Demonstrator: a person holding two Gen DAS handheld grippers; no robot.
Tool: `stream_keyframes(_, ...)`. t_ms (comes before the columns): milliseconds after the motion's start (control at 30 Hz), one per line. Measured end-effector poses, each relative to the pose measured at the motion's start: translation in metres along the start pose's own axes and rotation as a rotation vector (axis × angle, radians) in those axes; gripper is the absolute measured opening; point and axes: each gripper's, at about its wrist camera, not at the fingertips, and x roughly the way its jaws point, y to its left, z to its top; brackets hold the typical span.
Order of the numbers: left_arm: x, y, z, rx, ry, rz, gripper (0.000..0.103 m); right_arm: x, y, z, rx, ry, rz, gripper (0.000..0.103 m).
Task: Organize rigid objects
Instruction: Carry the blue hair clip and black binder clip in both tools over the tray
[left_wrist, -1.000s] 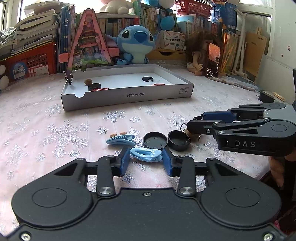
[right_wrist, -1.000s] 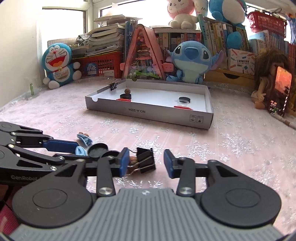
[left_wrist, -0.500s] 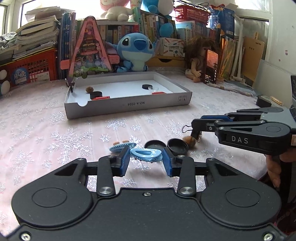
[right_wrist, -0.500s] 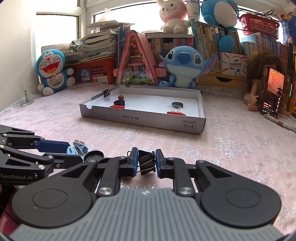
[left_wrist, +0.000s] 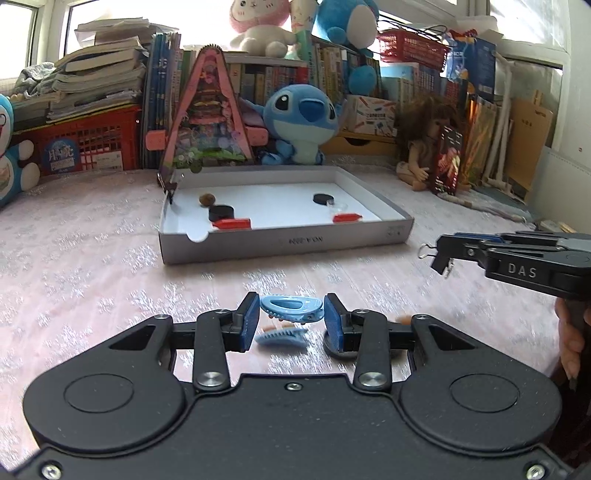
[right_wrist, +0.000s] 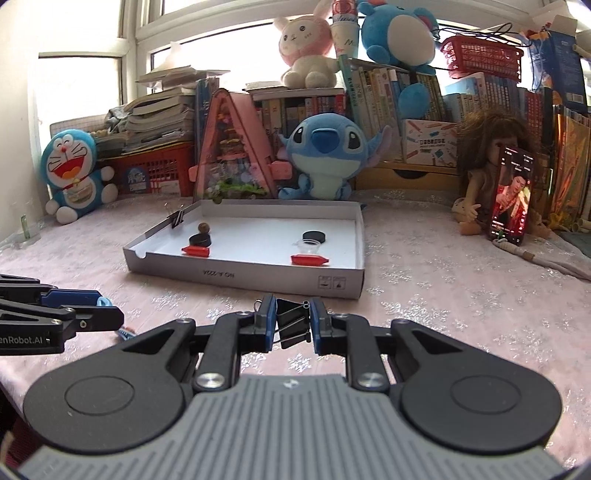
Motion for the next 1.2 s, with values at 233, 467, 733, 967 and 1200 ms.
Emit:
stream_keyframes(233, 0.006, 0.006, 0.017, -0.016, -0.019, 0.015, 0.036, 0.006, -0.011, 0.011, 0.034, -0.003, -0.028, 0.024)
stream_keyframes(467, 0.018, 0.009, 0.037, -0.030, -0.026, 0.026, 0.036, 0.016, -0.019, 0.023, 0.056, -0.018, -0.054, 0.024)
stream_keyframes(733, 0.035, 0.012, 0.065, -0.043, -0.031, 0.037, 0.036, 0.031, -0.024, 0.044, 0.092, -0.031, -0.052, 0.024)
stream_keyframes(967, 0.052, 0.015, 0.085, -0.061, -0.032, 0.048, 0.036, 0.050, -0.028, 0.059, 0.142, -0.019, -0.037, 0.024)
stream_keyframes(1200, 0.076, 0.021, 0.098, -0.088, 0.008, 0.060, 0.036, 0.070, -0.032, 0.069, 0.184, 0.013, -0.028, 0.024)
